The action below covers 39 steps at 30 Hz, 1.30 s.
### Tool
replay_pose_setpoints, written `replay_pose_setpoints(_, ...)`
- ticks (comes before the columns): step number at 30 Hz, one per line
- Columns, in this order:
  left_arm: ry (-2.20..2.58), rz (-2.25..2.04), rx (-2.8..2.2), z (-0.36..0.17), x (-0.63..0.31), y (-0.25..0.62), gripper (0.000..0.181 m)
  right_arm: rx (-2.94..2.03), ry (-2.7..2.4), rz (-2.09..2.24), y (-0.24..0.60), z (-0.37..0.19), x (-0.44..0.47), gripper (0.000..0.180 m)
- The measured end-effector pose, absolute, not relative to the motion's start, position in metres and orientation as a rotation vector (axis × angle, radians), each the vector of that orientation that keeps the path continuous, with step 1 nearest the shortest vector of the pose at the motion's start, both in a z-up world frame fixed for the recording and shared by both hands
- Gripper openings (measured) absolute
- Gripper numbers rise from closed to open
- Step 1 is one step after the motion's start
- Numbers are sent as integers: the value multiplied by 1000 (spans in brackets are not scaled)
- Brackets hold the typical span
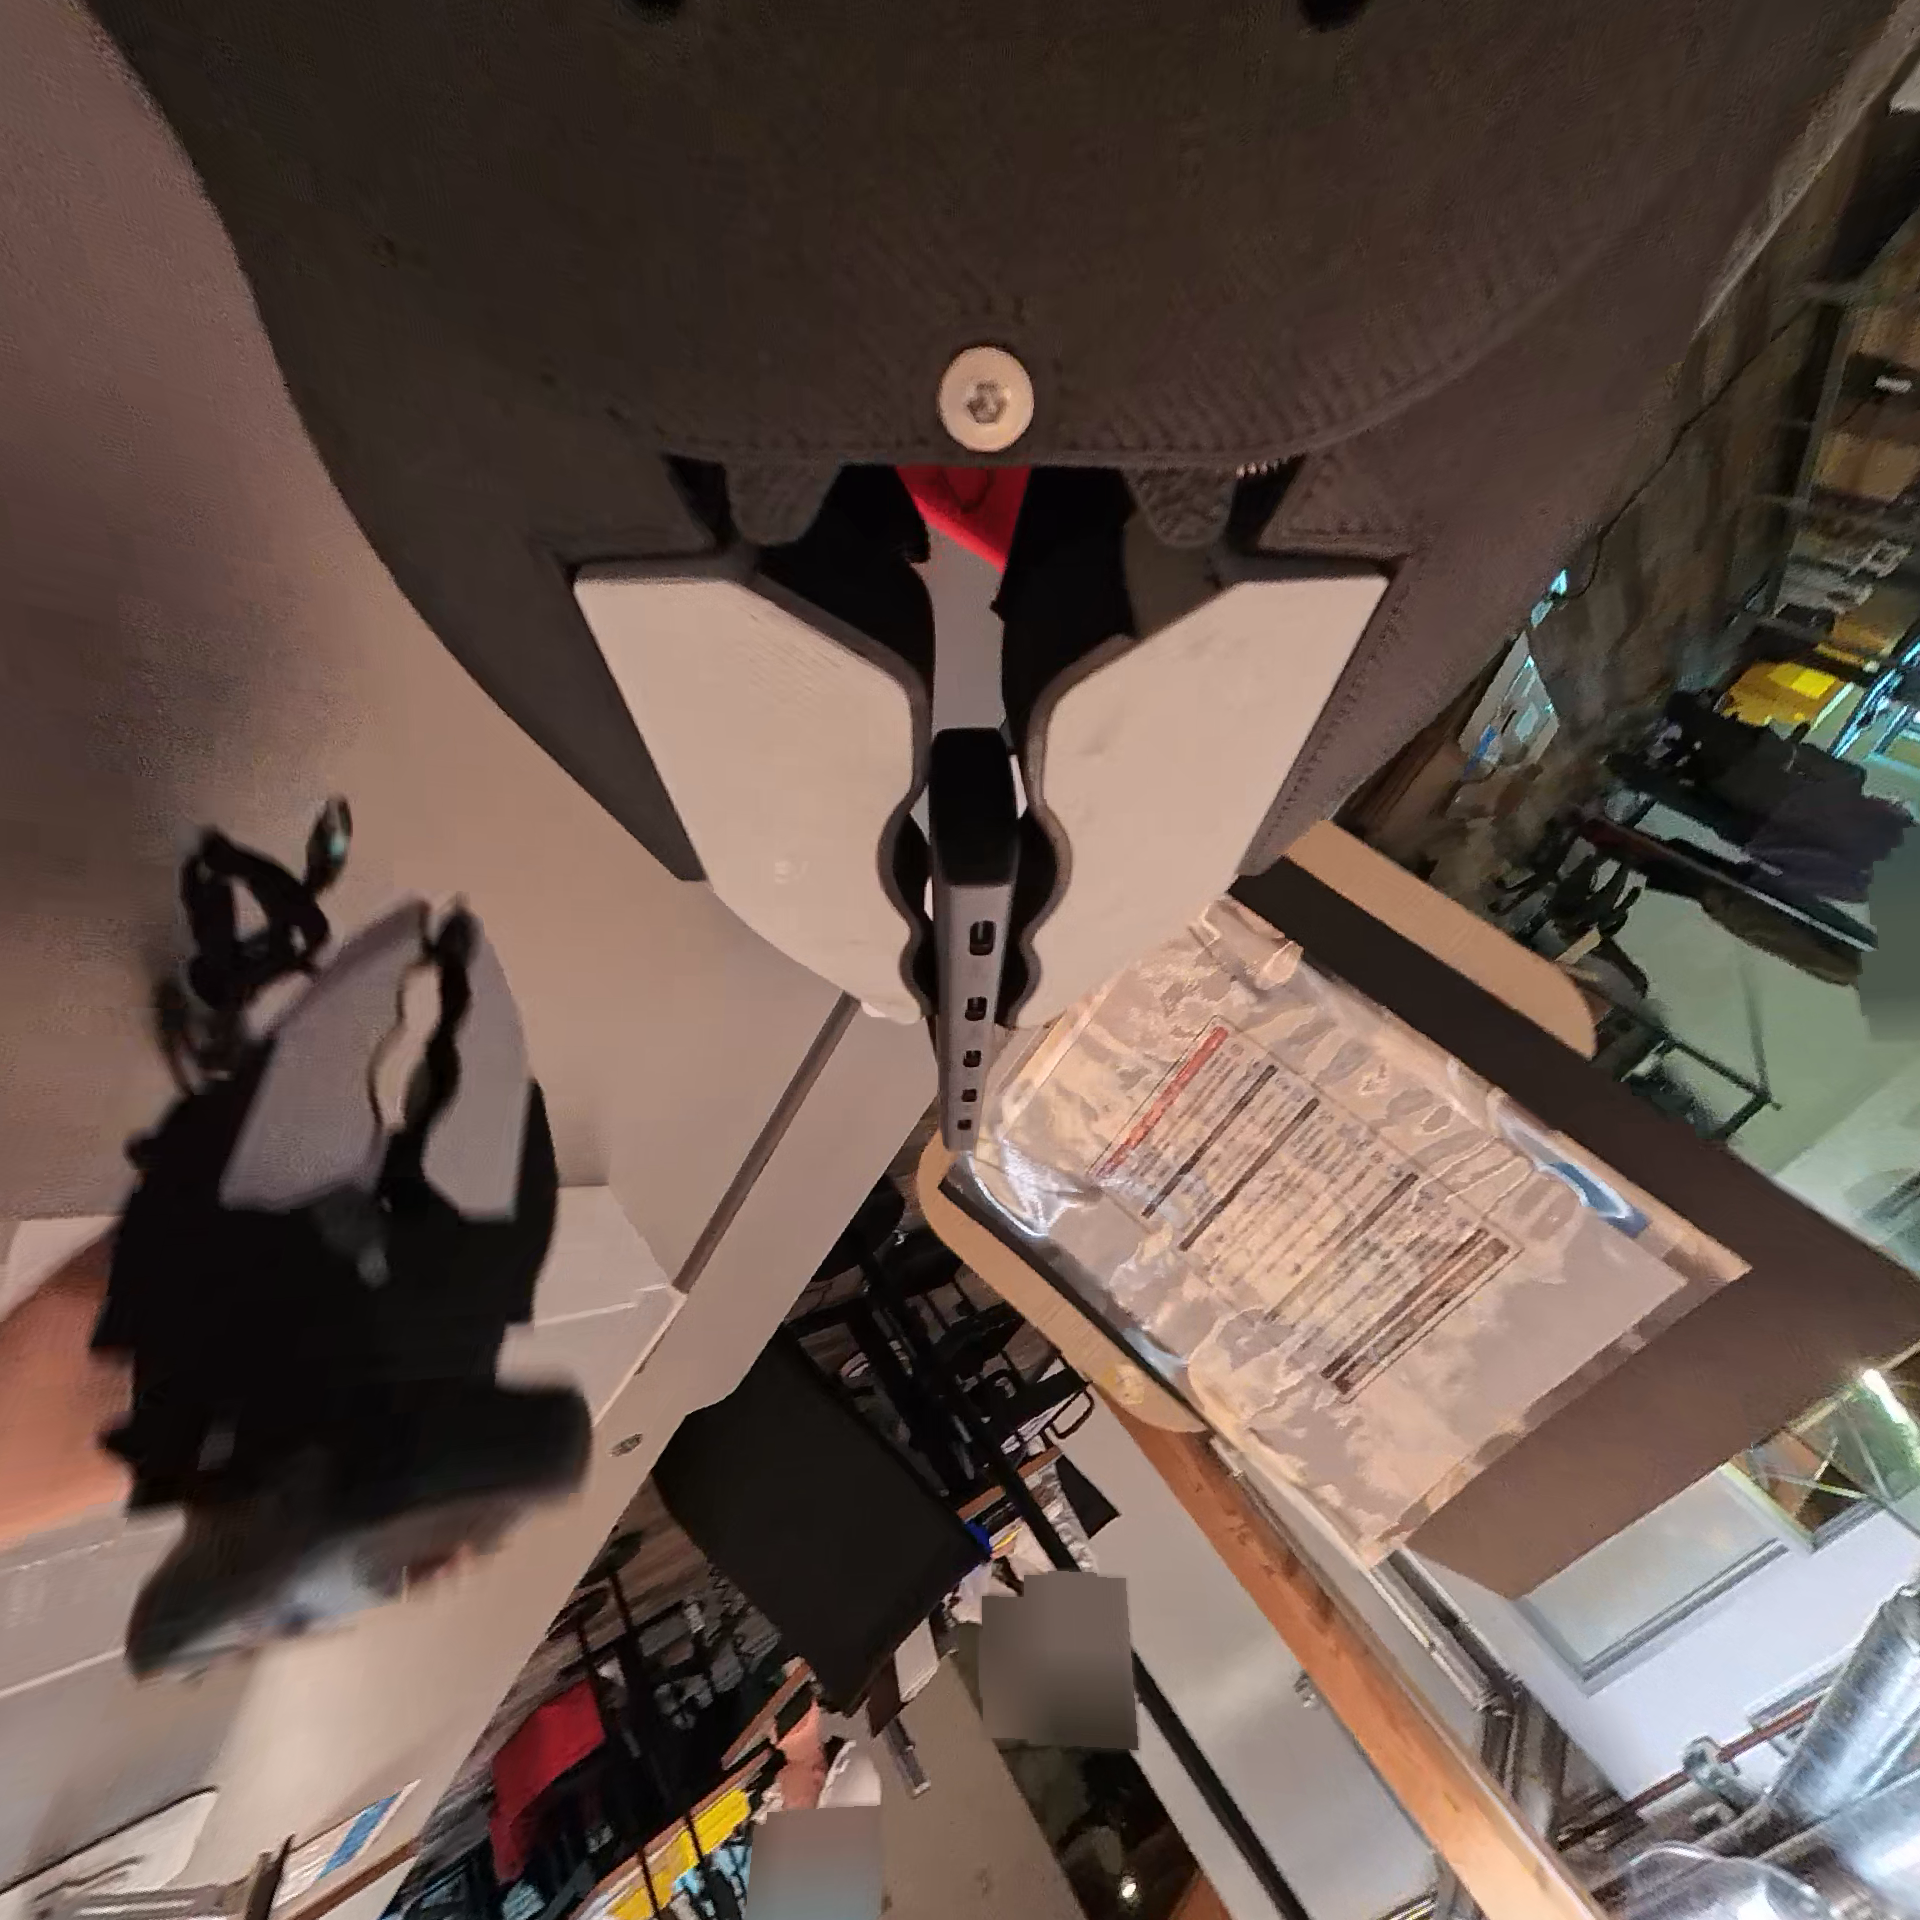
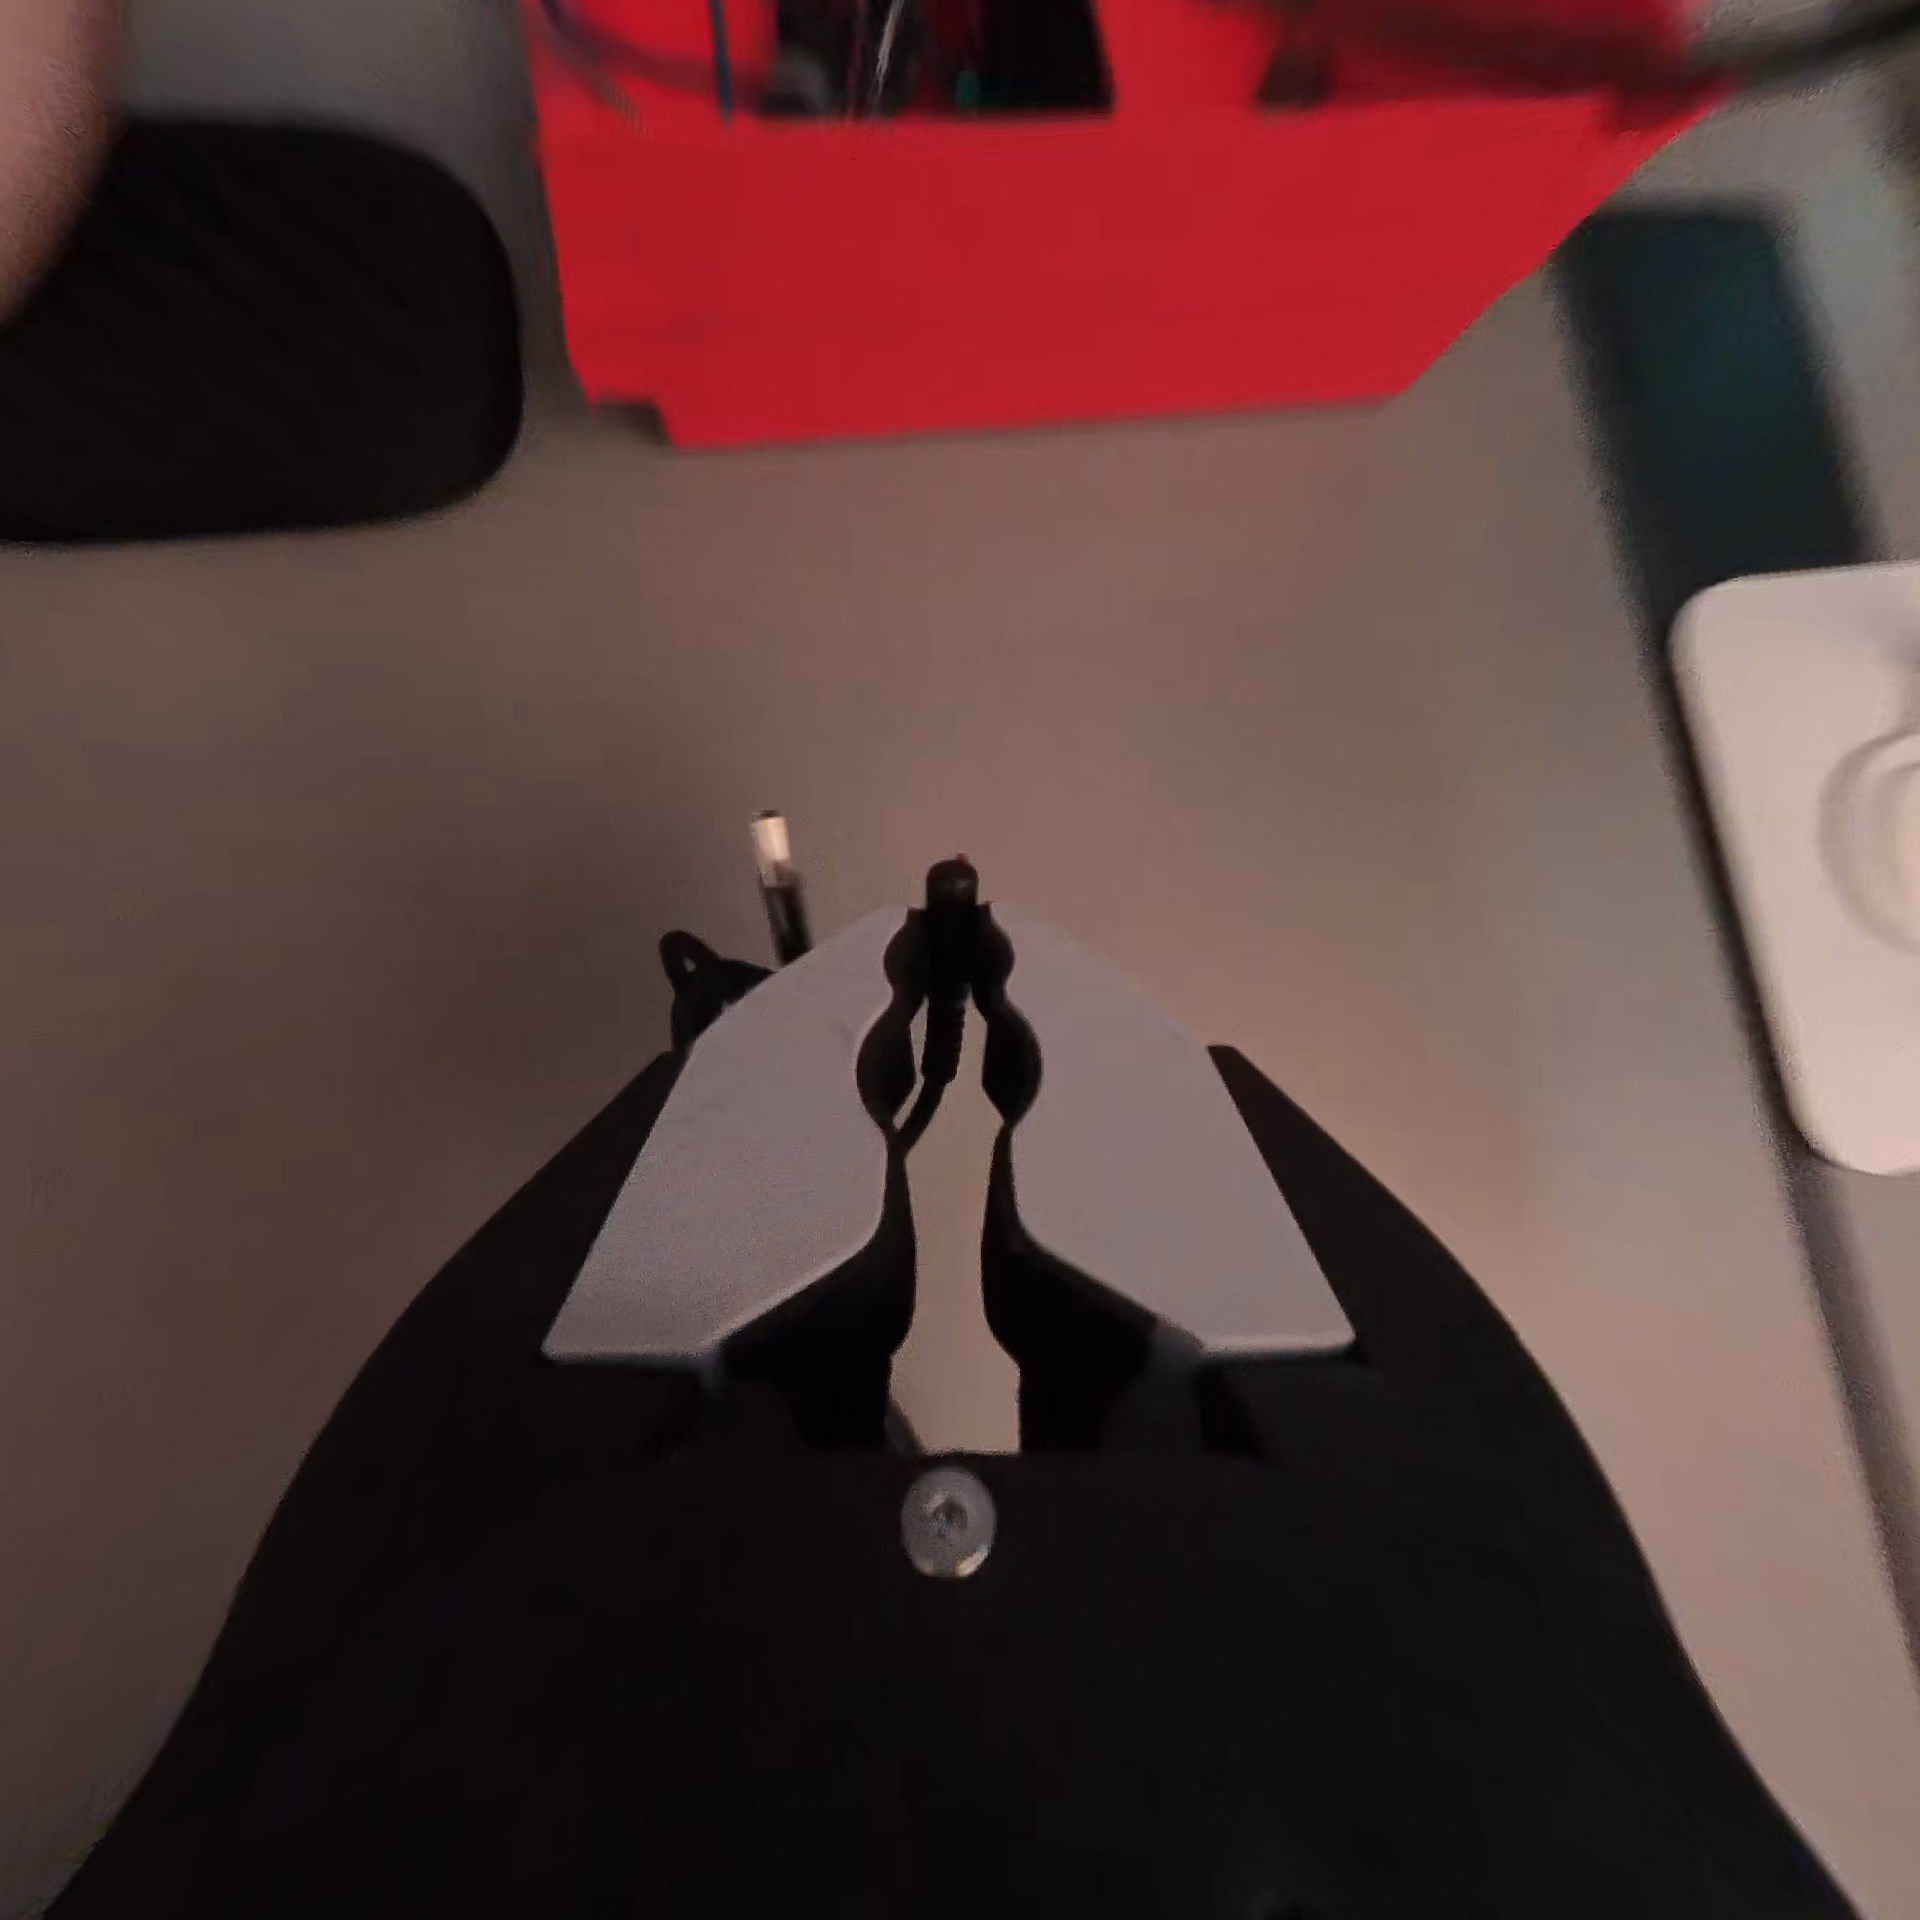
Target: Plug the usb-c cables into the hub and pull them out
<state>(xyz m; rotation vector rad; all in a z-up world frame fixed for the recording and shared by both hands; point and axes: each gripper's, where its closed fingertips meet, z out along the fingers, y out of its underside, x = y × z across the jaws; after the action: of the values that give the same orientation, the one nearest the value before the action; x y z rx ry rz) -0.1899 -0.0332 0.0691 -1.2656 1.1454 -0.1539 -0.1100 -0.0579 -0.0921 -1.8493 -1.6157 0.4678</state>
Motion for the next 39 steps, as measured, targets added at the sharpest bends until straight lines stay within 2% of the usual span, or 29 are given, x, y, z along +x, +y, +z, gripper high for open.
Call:
replay_pose_setpoints(1, 1171, -156, -1252, 66, -184, -35, 10, -1802, -1574, 472, -56, -74, -105, 8)
replay_pose_setpoints(5, 1303, -161, -1228, 46, -155, -44, 10, -1460, -1576, 434, -69, -13, -93, 8)
replay_pose_setpoints(10, 1424, -190, -1248, 16, -113, -53, 10, -1291, -1550, 244, -71, 13, -84, 8)
replay_pose_setpoints(15, 1525, -126, -1260, -8, -90, -59, 10, -1287, -1595, 161, -69, 6, -82, 8)
replay_pose_setpoints(39, 1788, -68, -1309, -57, -70, -78, 10, -1465, -1855, 63, -77, -47, -71, 9)
